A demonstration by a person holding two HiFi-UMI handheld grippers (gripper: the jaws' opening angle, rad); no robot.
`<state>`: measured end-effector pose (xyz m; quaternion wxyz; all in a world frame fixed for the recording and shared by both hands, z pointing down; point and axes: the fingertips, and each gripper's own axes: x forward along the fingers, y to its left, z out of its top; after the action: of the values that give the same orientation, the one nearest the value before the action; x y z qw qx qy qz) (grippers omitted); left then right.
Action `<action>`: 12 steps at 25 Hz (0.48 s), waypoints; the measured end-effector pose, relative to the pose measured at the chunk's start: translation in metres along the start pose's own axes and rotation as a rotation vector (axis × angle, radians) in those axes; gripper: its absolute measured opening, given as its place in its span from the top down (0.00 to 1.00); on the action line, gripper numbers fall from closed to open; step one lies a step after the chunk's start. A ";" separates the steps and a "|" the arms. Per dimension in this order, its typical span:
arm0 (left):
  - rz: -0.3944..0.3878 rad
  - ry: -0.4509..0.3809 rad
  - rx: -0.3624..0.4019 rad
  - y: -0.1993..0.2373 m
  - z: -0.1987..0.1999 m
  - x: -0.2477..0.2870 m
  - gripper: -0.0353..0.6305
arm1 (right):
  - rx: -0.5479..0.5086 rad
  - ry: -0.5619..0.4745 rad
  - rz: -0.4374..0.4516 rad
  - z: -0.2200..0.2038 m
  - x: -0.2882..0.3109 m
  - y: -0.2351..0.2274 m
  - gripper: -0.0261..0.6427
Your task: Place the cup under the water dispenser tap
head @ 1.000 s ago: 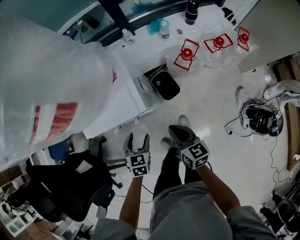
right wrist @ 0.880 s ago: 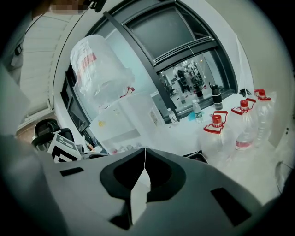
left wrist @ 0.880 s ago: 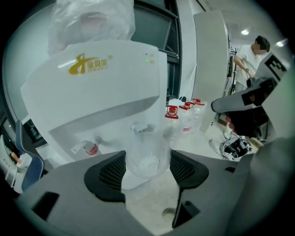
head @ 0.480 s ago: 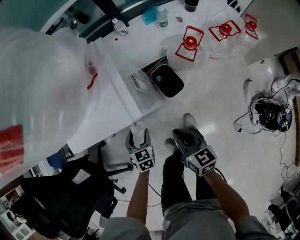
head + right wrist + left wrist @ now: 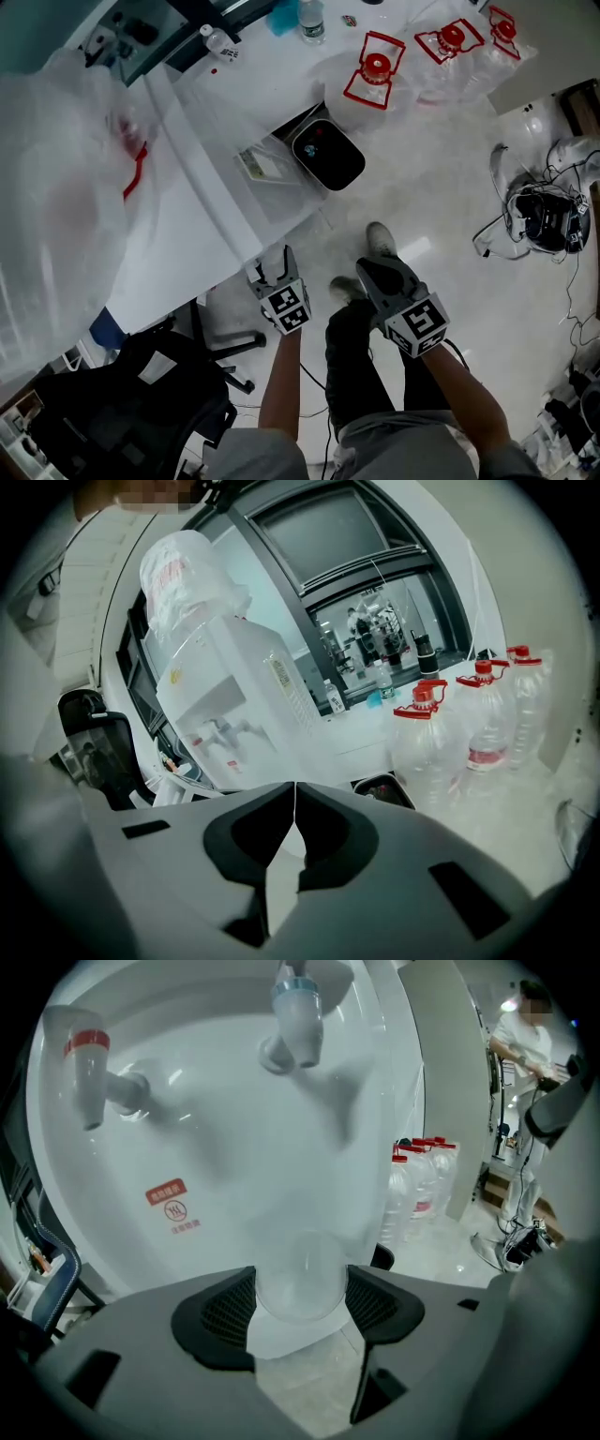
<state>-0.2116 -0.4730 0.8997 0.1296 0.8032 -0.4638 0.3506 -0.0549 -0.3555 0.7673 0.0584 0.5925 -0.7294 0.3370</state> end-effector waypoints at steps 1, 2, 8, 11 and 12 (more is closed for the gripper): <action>0.007 -0.002 0.001 0.000 -0.001 0.003 0.49 | 0.003 0.000 -0.005 -0.001 -0.001 -0.003 0.94; 0.014 -0.003 0.001 -0.001 -0.002 0.005 0.49 | 0.008 0.002 -0.011 -0.003 -0.003 -0.007 0.94; 0.026 -0.026 -0.003 -0.005 0.003 0.015 0.49 | 0.025 0.015 -0.033 -0.015 -0.007 -0.024 0.94; 0.040 -0.011 0.012 -0.005 0.003 0.021 0.49 | 0.031 0.020 -0.033 -0.020 -0.007 -0.027 0.94; 0.046 -0.001 0.010 -0.004 0.003 0.023 0.49 | 0.034 0.021 -0.032 -0.021 -0.007 -0.027 0.94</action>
<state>-0.1999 -0.4877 0.9142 0.1175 0.7932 -0.4803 0.3554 -0.0348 -0.3405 0.7914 0.0613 0.6014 -0.7133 0.3546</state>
